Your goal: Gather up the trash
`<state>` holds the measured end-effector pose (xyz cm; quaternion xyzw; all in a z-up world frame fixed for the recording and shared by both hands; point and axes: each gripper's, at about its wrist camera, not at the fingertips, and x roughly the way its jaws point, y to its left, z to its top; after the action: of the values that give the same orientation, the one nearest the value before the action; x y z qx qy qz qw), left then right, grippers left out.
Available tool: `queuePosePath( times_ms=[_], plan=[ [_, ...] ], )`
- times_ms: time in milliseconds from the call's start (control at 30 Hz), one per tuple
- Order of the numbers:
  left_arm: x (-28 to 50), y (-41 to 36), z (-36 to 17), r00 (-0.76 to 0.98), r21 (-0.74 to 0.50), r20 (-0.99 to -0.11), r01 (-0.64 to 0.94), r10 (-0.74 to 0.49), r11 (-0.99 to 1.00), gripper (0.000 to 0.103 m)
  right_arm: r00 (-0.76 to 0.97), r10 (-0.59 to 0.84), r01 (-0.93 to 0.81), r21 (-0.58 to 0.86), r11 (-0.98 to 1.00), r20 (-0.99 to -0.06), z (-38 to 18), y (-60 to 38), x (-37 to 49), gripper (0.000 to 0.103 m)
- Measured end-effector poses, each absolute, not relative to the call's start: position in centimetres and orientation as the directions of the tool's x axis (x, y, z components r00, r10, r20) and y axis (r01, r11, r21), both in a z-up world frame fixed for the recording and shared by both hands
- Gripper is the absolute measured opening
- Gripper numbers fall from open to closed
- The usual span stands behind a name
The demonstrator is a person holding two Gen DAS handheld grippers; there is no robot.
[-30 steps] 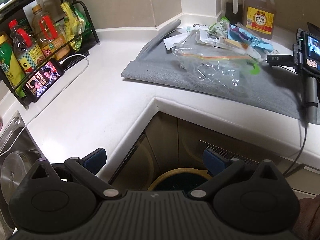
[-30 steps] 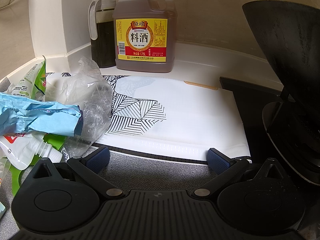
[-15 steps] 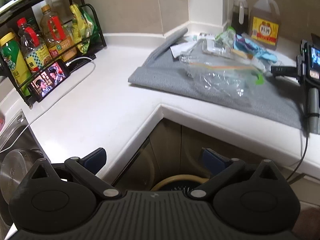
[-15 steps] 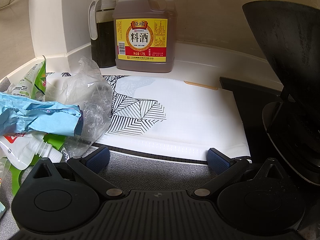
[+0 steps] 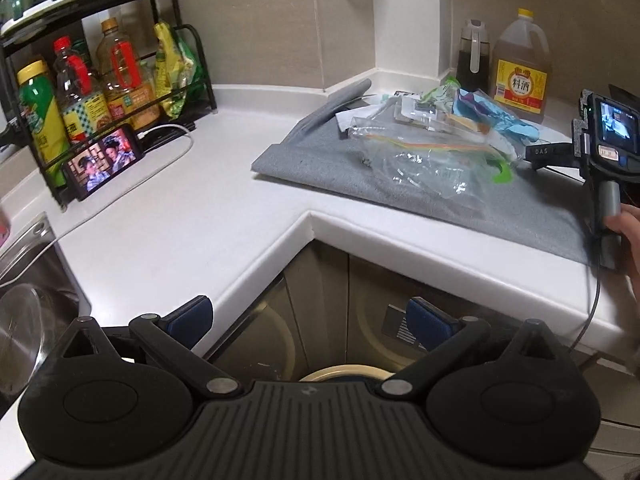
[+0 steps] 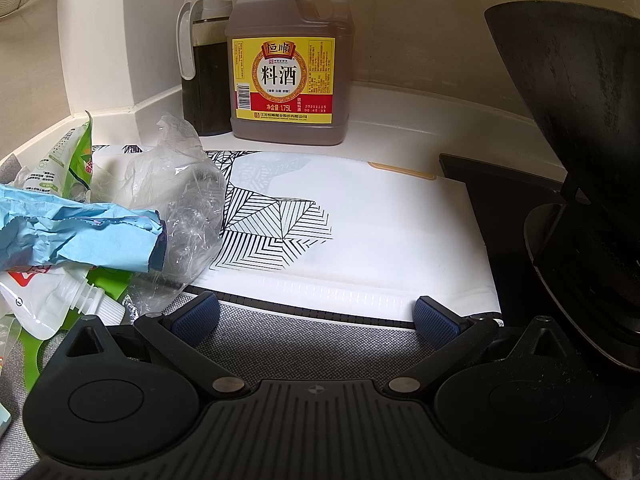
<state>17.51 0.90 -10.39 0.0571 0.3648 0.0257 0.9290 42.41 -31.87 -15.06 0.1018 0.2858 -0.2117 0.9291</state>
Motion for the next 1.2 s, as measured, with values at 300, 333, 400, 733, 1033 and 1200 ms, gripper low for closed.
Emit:
queuePosePath(
  times_ms=[300,333,400,733,1033,1200],
  plan=[
    [16.4,1.7,-9.7,0.75,0.115,-0.654,-0.028,0.097,0.993,0.103,0.743,-0.341,0.46,0.07,0.885,-0.575,-15.1,-31.8,42.3,0.103],
    [16.3,1.7,-9.6,0.752,0.115,-0.652,-0.028,0.097,0.993,0.103,0.743,-0.34,0.459,0.07,0.885,-0.576,-15.1,-31.8,42.3,0.103],
    [16.3,1.8,-9.3,0.758,0.109,-0.645,-0.028,0.092,0.994,0.103,0.736,-0.334,0.45,0.056,0.891,-0.589,-14.7,-31.7,42.0,0.103],
    [15.8,0.7,-9.3,0.765,0.076,-0.642,0.006,0.045,0.997,0.103,0.945,-0.207,0.245,0.13,0.961,-0.252,-9.0,-26.9,24.6,0.103],
    [14.8,0.5,-9.7,0.756,0.052,-0.655,0.026,0.014,0.998,0.103,0.976,0.002,0.012,0.062,0.998,-0.218,-7.5,-22.2,15.7,0.103],
    [14.4,0.9,-9.6,0.747,0.021,-0.665,0.019,0.0,1.0,0.103,0.977,0.016,-0.014,0.015,1.0,-0.214,-7.6,-20.7,14.3,0.103]
  ],
)
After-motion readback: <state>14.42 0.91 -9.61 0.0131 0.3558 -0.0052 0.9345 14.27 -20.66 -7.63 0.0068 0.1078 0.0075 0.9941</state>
